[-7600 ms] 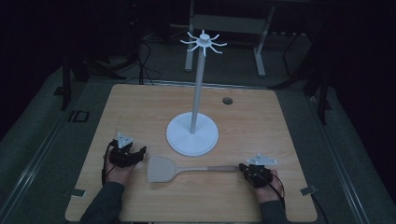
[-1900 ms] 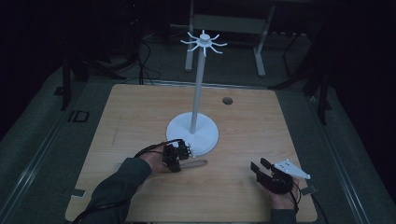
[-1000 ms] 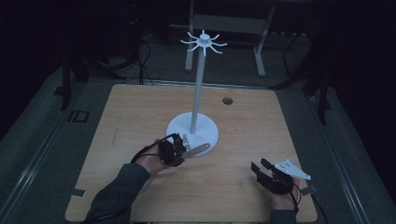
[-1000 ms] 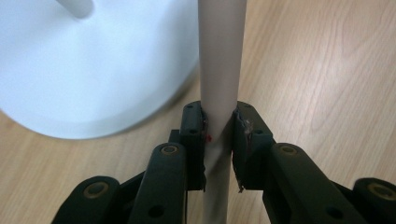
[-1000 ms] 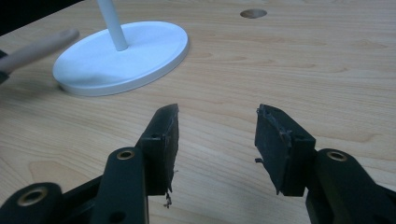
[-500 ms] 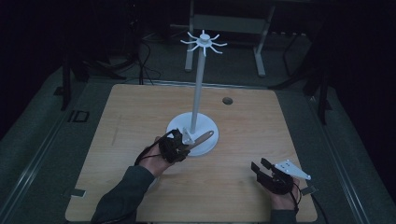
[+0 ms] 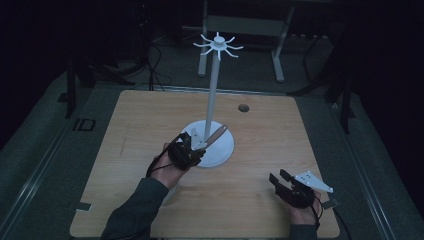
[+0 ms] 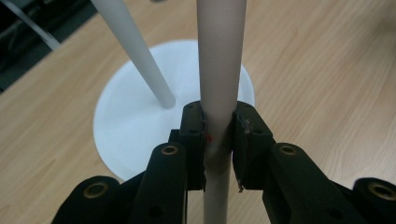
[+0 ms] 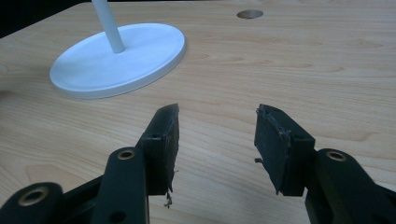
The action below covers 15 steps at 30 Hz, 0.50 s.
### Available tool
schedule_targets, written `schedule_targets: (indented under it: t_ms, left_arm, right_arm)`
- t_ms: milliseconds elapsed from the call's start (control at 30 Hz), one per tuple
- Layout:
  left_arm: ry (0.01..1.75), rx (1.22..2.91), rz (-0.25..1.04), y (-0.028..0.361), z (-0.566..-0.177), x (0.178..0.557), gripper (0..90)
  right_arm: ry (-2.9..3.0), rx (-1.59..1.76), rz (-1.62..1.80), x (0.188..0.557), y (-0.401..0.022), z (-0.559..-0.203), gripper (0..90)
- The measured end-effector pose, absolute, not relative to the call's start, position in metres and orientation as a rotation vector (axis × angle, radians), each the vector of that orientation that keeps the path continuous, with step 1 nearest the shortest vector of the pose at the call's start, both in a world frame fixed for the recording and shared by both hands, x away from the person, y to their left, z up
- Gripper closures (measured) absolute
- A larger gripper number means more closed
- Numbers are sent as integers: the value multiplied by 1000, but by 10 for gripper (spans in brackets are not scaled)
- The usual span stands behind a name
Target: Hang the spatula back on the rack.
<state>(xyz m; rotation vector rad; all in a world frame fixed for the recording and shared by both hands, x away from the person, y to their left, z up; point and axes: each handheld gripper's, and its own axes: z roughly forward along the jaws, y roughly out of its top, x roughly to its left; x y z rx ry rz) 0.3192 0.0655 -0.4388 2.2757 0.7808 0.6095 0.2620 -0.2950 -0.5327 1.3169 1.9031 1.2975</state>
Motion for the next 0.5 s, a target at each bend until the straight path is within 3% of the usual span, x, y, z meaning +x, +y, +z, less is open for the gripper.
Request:
schedule_targets:
  t_ms: [500]
  left_arm:
    - [835,2101,676,63,-420,315,759]
  right_arm:
    - [1904,1319,1298,262,-295,-533,495]
